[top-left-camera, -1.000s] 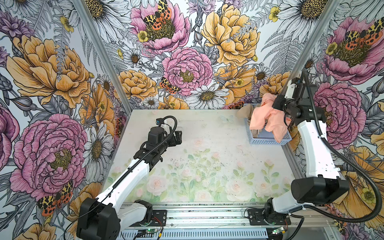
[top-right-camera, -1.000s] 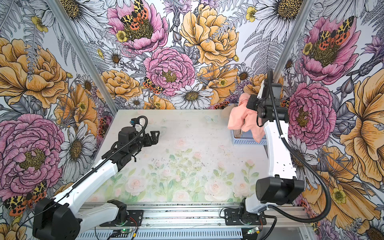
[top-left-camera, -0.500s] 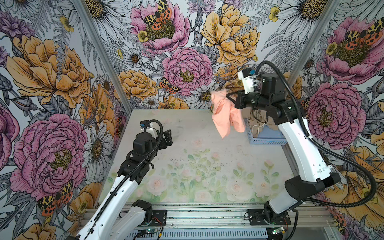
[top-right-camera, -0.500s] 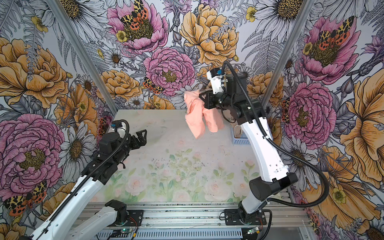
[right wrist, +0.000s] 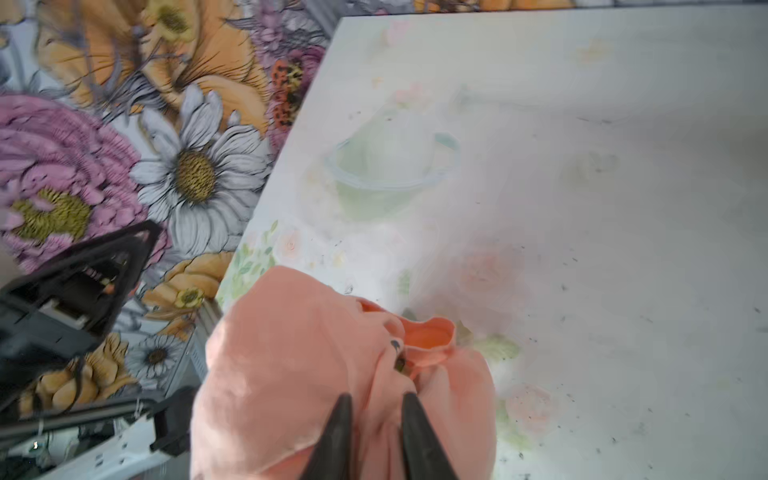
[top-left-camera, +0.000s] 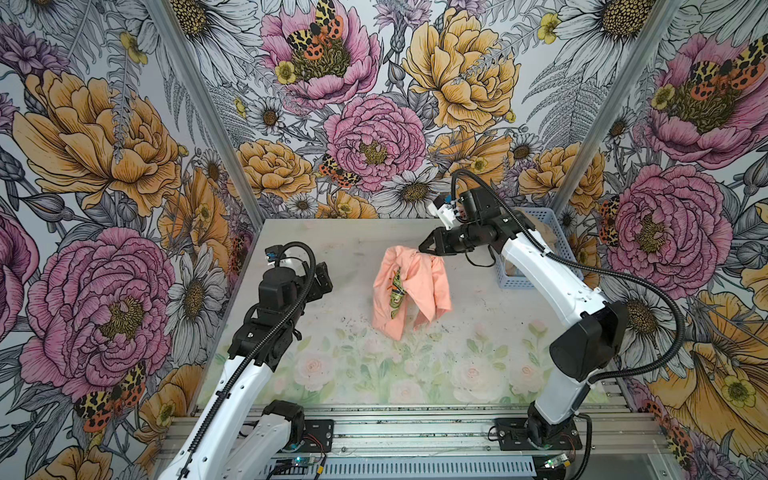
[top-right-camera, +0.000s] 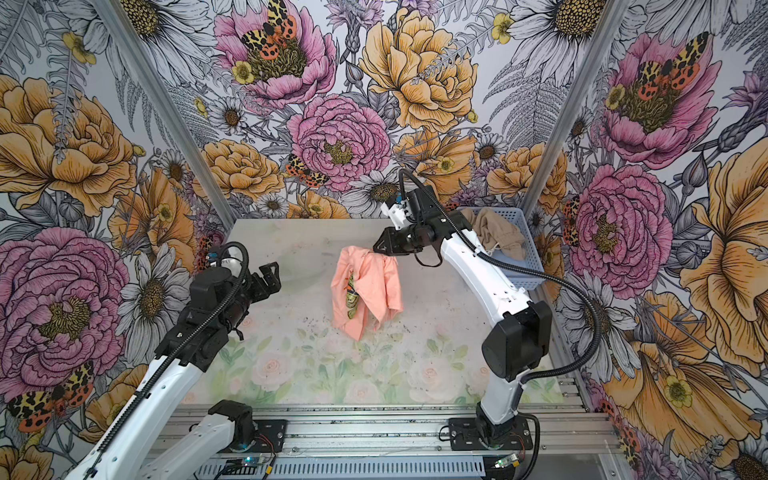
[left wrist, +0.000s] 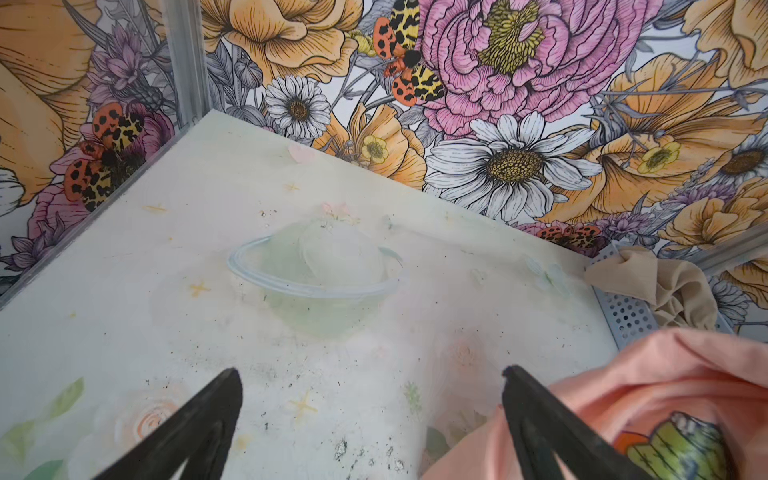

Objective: Fold and stack the mixed laundry pile
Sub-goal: 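Lift the pink T-shirt out and drop it onto the table center, then grasp the T-shirt's cactus-print edge with the left gripper while the right gripper grasps nearby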

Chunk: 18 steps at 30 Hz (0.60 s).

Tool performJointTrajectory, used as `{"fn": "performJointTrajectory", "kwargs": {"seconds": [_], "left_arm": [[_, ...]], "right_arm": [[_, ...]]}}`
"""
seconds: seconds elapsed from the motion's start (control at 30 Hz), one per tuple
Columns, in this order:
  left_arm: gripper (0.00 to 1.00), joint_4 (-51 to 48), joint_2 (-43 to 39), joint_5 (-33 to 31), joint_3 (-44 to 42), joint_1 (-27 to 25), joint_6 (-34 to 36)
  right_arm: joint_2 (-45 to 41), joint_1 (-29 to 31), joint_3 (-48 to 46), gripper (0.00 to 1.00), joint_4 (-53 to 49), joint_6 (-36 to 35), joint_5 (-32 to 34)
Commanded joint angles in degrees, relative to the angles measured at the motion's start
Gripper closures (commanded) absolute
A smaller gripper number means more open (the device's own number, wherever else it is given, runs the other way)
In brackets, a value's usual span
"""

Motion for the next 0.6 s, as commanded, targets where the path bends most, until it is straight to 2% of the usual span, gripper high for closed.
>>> {"fn": "performJointTrajectory", "kwargs": {"seconds": [0.0, 0.07, 0.17, 0.3, 0.4, 0.57], "left_arm": [[0.01, 0.2, 2.3, 3.4, -0.8, -0.8, -0.7], [0.01, 0.2, 3.8, 5.2, -1.6, -2.0, -1.2], [0.01, 0.5, 6.5, 7.2, -3.2, -5.4, -2.2], [0.02, 4.5, 12.5, 9.5, -6.4, -11.3, -3.9], [0.03, 8.0, 18.1, 9.2, -6.6, -15.2, -4.1], [0.08, 12.5, 27.3, 9.5, -2.3, -19.5, -1.4]], "right_arm": [[0.5, -2.6, -3.4, 0.46, -0.4, 1.8, 14.1], [-2.2, -2.0, -5.8, 0.38, -0.4, 1.7, 21.1], [-6.7, 0.5, -10.2, 0.33, -0.2, 1.0, 26.4], [-10.9, 5.9, -19.4, 0.29, 2.9, 0.2, 26.0], [-11.6, 7.3, -27.2, 0.28, 7.7, 1.3, 27.2], [-11.7, 7.1, -33.3, 0.27, 11.1, 3.0, 34.4]]}}
